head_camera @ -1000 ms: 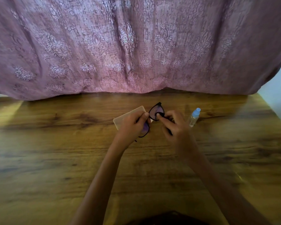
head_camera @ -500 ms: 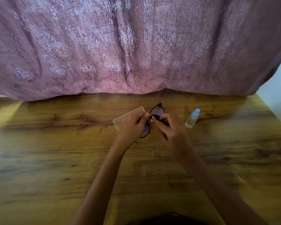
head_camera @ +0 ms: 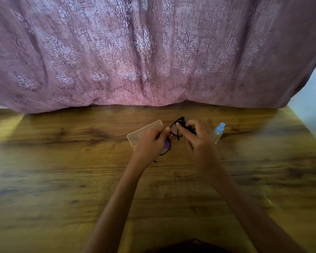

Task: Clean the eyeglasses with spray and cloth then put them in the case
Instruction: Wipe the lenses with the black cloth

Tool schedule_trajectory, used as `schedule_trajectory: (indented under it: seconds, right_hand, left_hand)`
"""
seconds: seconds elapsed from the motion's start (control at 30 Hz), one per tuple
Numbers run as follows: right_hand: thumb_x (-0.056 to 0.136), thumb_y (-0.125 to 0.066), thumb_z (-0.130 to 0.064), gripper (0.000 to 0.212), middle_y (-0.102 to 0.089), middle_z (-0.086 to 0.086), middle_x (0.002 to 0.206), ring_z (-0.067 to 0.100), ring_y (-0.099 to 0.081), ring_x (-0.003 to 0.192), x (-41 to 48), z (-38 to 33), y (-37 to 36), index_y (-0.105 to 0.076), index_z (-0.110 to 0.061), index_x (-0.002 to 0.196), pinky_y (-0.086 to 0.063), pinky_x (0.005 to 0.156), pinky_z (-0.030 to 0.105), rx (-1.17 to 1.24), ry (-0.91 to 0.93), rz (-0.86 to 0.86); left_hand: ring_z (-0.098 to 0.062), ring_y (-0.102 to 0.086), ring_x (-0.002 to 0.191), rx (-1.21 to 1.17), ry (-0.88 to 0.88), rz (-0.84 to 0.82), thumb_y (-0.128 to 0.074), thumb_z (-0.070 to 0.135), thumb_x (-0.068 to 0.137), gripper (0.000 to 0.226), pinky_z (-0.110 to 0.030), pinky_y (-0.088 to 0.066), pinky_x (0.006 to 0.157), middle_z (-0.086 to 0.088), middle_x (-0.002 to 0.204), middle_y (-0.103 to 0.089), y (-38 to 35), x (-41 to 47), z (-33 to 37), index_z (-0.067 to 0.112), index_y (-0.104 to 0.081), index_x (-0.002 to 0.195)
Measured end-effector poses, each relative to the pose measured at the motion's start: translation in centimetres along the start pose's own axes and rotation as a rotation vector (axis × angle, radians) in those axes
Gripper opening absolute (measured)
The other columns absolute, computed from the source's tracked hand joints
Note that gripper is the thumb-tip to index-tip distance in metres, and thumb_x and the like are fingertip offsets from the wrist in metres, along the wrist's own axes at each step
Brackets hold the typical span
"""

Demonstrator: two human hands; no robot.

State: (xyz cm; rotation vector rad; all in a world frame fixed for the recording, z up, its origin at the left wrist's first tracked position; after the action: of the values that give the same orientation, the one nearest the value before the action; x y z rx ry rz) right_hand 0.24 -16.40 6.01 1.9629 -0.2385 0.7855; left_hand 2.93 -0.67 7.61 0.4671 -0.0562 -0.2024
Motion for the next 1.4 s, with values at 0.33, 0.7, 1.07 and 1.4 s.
schedule_trajectory:
  seconds: [0.33,0.7,1.07,1.4]
  right_hand:
    - [0.086,-0.061,0.007,0.038,-0.059,0.017,0.108,0.022,-0.052,0.102,-0.4,-0.8,-0.6,-0.065,-0.003,0.122,-0.052,0.073,0.026,0.037,-0.015,-0.007]
    - [0.091,-0.044,-0.004,0.037,-0.058,0.017,0.104,0.015,-0.046,0.096,0.4,0.8,-0.1,-0.064,0.001,0.122,-0.043,0.076,0.024,0.007,-0.062,0.046]
    - [0.088,-0.052,0.001,0.038,-0.059,0.016,0.106,0.020,-0.054,0.096,-1.0,-0.3,-0.6,-0.064,-0.001,0.123,-0.050,0.077,0.022,0.036,-0.032,0.032]
    - [0.084,-0.060,0.009,0.043,-0.059,0.017,0.109,0.020,-0.054,0.099,-1.0,-0.3,-0.2,-0.062,-0.001,0.125,-0.053,0.078,0.024,0.028,-0.017,-0.004]
  left_hand:
    - [-0.024,-0.057,0.071,0.123,-0.026,0.047,-0.048,0.026,0.100,0.033,-0.045,-0.045,0.074,-0.012,0.073,-0.065,0.1,0.2,-0.1,0.005,-0.064,0.079]
    - [-0.008,-0.055,0.067,0.143,-0.082,0.120,-0.050,0.024,0.099,0.030,-0.022,-0.041,0.066,0.004,0.069,-0.062,0.0,0.1,0.1,0.014,-0.063,0.074]
    - [-0.021,-0.066,0.075,0.047,-0.023,0.132,-0.047,0.029,0.100,0.033,-0.047,-0.053,0.079,-0.003,0.074,-0.070,0.6,0.6,-0.6,0.011,-0.066,0.079]
    - [-0.013,-0.061,0.073,0.058,-0.026,0.091,-0.049,0.024,0.100,0.032,-0.026,-0.045,0.071,-0.003,0.076,-0.069,0.8,0.6,-0.7,0.009,-0.066,0.078]
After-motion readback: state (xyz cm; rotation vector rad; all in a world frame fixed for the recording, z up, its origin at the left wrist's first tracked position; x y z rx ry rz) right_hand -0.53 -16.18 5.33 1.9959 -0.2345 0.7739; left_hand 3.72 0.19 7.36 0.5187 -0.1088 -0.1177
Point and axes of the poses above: each hand's wrist, its own x-axis towards the middle knuckle, its own y-axis out of the back of the hand, z = x × y, the point moved 1 cm from there along x, towards the middle knuckle
